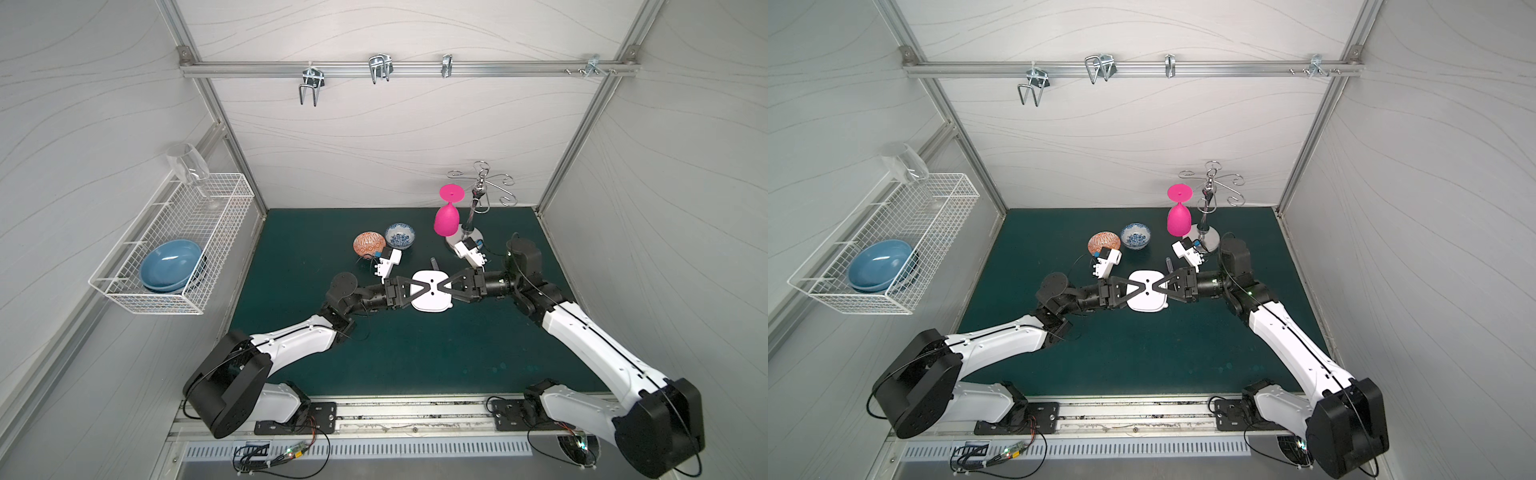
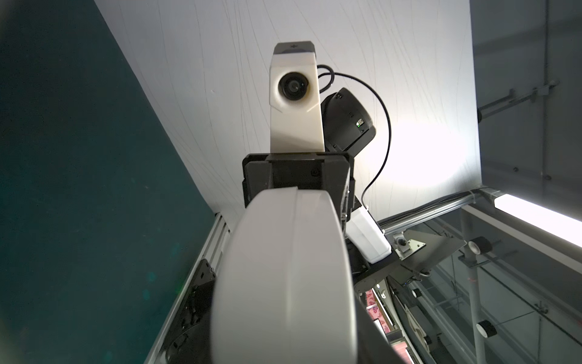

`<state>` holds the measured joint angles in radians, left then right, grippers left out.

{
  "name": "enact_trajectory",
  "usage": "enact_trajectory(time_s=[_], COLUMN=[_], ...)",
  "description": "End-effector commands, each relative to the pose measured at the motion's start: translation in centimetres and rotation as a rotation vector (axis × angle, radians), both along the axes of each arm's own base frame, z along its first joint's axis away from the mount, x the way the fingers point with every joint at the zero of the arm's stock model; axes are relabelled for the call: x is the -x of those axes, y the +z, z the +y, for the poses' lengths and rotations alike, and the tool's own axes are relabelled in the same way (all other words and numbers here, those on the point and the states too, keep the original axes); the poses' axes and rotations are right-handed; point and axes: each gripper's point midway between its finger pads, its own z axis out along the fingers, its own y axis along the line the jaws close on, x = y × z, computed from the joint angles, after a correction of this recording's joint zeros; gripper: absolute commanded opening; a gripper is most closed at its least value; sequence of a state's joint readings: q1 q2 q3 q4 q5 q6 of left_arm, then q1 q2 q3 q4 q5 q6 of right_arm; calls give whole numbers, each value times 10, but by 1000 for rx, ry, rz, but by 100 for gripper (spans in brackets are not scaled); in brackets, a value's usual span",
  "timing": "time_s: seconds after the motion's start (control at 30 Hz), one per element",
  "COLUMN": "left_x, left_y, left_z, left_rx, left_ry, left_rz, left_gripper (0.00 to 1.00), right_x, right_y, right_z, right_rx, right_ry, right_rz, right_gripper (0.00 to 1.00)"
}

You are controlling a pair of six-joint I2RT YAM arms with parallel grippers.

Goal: Remove the battery from the alarm
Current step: Adjust the alarm, then remove the cover from the alarm.

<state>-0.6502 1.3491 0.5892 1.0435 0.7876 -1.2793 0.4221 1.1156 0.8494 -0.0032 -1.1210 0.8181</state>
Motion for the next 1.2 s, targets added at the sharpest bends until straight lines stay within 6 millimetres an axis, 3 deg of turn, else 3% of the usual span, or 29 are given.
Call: enact_trajectory(time_s=[0.0,0.1,0.23,0.3,0.33,0.53,0.7,0.97,1.17], left_x=[2,-5,-18,-22,-22,-31,-45,-55,-53], left_y=[17,-7,-50,-70,-80,-145,-184,-230,-245], left_z=[0,5,17,20,20,13,8,14,17], left_rx=[16,-86,-229,-274,-291,-359,-370,-417,-440], left_ry=[11,68,148,152,147,131,157,230,239], left_rz=[-107,-68,-24,-1,12,116,195,276,299], left_gripper=[34,30,29,29,28,23,15,14,14], right_x=[-3,-16,-36,-40,-42,-49,-51,-54,-52], right_y=[8,-7,-36,-49,-57,-115,-157,-183,-196], right_z=[-4,-19,-44,-47,-47,-35,-27,-12,10], right_rx=[24,94,148,165,182,248,293,354,403], right_ry=[-37,-130,-269,-303,-324,-405,-453,-484,-443], right_rz=[-2,22,78,88,90,141,173,68,39], right_gripper=[34,59,79,96,99,99,96,78,72])
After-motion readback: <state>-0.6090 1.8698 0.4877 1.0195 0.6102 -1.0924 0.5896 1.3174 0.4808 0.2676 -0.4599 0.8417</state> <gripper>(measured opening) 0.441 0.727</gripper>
